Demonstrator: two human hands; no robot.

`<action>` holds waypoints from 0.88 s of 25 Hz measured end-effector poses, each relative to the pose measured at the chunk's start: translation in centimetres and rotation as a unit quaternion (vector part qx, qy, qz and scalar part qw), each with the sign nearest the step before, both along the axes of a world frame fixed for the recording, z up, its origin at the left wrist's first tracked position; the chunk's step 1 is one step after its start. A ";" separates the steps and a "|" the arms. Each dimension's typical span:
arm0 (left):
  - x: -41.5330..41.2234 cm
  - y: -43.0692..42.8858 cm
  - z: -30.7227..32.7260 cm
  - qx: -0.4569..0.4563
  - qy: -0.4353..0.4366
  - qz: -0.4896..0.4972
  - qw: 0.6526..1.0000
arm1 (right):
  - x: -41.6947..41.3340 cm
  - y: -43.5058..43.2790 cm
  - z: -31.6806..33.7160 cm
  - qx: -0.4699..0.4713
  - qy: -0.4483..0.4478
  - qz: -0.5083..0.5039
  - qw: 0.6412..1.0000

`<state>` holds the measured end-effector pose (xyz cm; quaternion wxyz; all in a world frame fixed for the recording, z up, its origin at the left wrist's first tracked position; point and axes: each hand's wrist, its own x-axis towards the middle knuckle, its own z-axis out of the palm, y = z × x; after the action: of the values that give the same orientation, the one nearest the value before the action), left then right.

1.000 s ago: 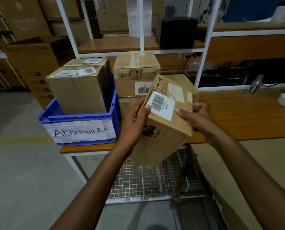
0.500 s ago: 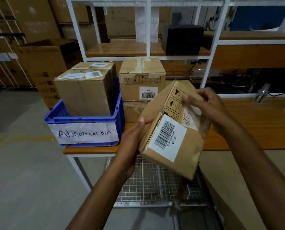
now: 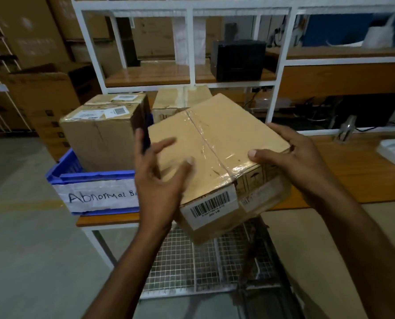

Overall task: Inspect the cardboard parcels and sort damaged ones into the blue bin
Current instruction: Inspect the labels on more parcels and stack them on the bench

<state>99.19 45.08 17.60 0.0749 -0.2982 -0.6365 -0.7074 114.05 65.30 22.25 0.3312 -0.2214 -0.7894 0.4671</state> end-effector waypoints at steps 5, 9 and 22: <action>-0.8 0.1 0.2 0.056 -0.307 -0.088 0.946 | 0.6 -0.9 -1.0 0.027 0.075 0.021 0.997; -2.3 0.7 1.4 0.016 -0.138 -0.128 0.982 | 1.4 0.8 -1.1 0.077 0.074 0.069 0.992; -7.4 15.8 9.5 -0.335 0.239 -0.283 0.866 | 0.2 19.7 -1.4 0.119 0.113 0.016 0.986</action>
<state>91.78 60.83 27.06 -0.0825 -0.6327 -0.6860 -0.3496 114.27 84.99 20.80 0.4346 -0.1132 -0.8004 0.3970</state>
